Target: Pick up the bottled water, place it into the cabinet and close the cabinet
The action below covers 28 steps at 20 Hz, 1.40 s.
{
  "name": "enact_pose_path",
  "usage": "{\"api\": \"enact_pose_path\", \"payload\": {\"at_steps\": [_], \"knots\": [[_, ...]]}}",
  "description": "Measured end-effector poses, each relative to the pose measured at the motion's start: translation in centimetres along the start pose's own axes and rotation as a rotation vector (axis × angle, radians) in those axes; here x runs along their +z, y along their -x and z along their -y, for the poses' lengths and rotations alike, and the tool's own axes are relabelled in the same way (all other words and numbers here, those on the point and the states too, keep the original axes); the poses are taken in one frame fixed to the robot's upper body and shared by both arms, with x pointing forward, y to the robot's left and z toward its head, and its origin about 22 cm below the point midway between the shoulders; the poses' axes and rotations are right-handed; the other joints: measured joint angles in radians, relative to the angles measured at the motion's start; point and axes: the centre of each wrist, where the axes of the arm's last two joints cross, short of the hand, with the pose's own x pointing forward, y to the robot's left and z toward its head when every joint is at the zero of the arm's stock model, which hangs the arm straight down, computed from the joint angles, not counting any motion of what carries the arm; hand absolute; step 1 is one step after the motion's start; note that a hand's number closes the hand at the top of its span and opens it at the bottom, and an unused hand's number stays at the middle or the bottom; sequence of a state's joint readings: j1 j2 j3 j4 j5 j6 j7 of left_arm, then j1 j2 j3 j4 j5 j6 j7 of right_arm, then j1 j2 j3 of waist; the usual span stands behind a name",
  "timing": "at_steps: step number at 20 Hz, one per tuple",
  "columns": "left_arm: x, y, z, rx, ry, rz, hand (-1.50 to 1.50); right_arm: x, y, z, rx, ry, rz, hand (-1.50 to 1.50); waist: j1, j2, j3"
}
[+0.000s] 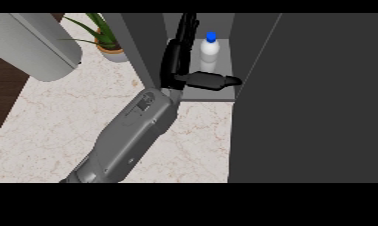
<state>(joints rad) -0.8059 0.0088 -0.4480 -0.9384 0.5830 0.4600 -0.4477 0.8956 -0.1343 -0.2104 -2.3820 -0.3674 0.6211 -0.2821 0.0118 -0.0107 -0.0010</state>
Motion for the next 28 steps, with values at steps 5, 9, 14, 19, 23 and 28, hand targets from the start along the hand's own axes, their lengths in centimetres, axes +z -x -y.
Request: {"api": "enact_pose_path", "payload": {"at_steps": [5, 9, 14, 19, 23, 28], "knots": [[4.1, -0.7, 0.0, 0.047, 0.034, -0.002, -1.5, -0.5, 0.2, -0.2, -0.006, 0.006, 0.001, -1.5, 0.005, 0.001, 0.0], [7.7, -1.0, -1.2, 0.075, 0.032, -0.013, -1.5, -0.9, 0.1, -0.2, -0.006, -0.017, -0.004, -1.5, 0.005, 0.002, 0.0], [11.0, -2.3, -2.5, 0.097, 0.022, -0.022, -1.5, -1.4, 0.4, -0.7, -0.058, -0.154, -0.055, 1.5, 0.005, 0.004, 0.0], [14.3, -3.1, -4.2, 0.102, 0.001, -0.023, -1.5, -2.2, 0.6, -1.5, -0.11, -0.29, -0.083, 1.5, 0.003, 0.004, -0.001], [15.7, -4.1, -6.1, 0.093, -0.015, -0.019, -1.5, -2.7, 1.0, -3.1, -0.178, -0.365, -0.116, 1.5, 0.0, 0.005, -0.001], [17.1, -5.4, -7.9, 0.085, -0.044, -0.005, -1.5, -3.2, 1.4, -5.2, -0.26, -0.434, -0.132, 1.5, -0.007, 0.004, -0.002]]}}
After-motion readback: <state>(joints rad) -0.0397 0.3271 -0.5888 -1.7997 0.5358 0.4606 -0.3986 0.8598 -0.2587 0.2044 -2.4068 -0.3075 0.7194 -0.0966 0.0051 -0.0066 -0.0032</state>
